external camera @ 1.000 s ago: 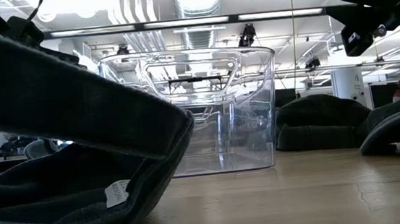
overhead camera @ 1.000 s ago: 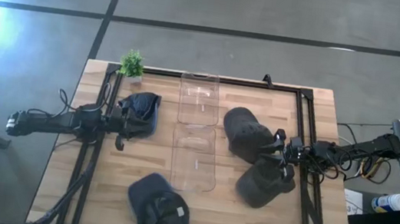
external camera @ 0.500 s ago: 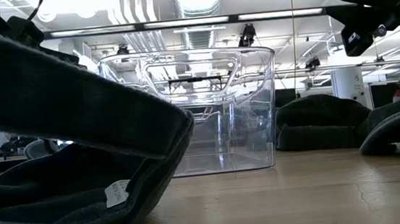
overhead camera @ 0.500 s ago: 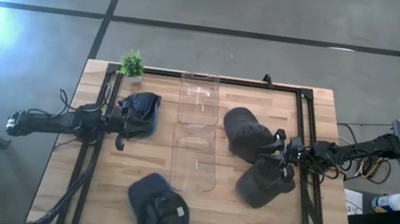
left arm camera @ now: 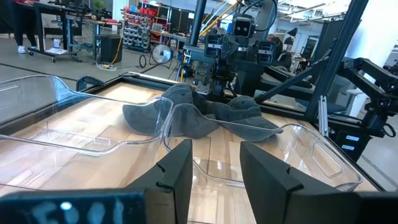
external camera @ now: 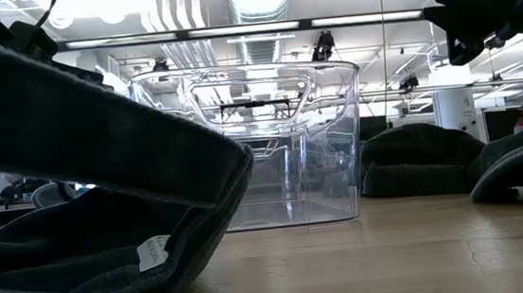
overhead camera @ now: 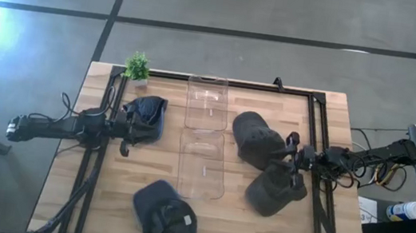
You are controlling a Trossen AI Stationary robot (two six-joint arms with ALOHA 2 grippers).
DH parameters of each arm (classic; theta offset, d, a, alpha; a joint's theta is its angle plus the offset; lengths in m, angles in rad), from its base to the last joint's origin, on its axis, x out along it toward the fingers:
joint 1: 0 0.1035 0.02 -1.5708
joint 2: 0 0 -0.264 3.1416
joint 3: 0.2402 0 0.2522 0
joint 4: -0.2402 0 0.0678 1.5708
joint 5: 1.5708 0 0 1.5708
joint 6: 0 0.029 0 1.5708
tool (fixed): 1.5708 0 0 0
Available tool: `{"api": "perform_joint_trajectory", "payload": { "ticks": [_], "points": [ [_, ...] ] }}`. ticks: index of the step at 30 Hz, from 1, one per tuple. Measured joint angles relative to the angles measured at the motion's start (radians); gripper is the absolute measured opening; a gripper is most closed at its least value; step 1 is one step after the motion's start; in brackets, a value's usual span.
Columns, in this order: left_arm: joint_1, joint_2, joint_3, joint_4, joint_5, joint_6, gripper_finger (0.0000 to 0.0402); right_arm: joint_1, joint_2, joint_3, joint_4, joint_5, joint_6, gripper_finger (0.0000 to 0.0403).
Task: Pick & Place hat
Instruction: Put the top black cap into the top transparent bin
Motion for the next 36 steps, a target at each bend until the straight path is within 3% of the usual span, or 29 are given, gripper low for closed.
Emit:
{"api": "perform_joint_trajectory", "payload": {
  "ticks": [7,12,17,22,26,32,34,36],
  "points": [
    [0.0,0.0,0.0,0.0,0.0,0.0,0.0128,0.0,0.0,0.0,0.02,0.002,0.153,0.0123],
    [0.0,0.0,0.0,0.0,0.0,0.0,0.0128,0.0,0.0,0.0,0.1,0.013,0.448,0.0123],
    [0.0,0.0,0.0,0.0,0.0,0.0,0.0128,0.0,0.0,0.0,0.147,0.128,0.822,0.0123],
    [0.0,0.0,0.0,0.0,0.0,0.0,0.0128,0.016,0.053,0.042,0.144,0.099,0.881,0.0123],
    [0.0,0.0,0.0,0.006,-0.014,0.006,0.0128,0.032,0.17,0.163,0.143,0.023,0.862,0.0123],
    [0.0,-0.001,-0.001,0.028,-0.034,-0.07,0.0128,0.031,0.379,0.407,-0.011,0.101,0.712,0.011],
    [0.0,-0.001,-0.001,0.028,-0.034,-0.192,0.0128,0.024,0.435,0.49,-0.174,0.101,0.721,0.0104],
    [0.0,-0.001,-0.001,0.03,-0.033,-0.355,0.0128,-0.006,0.474,0.583,-0.476,0.102,0.816,0.0099]
  ]
}}
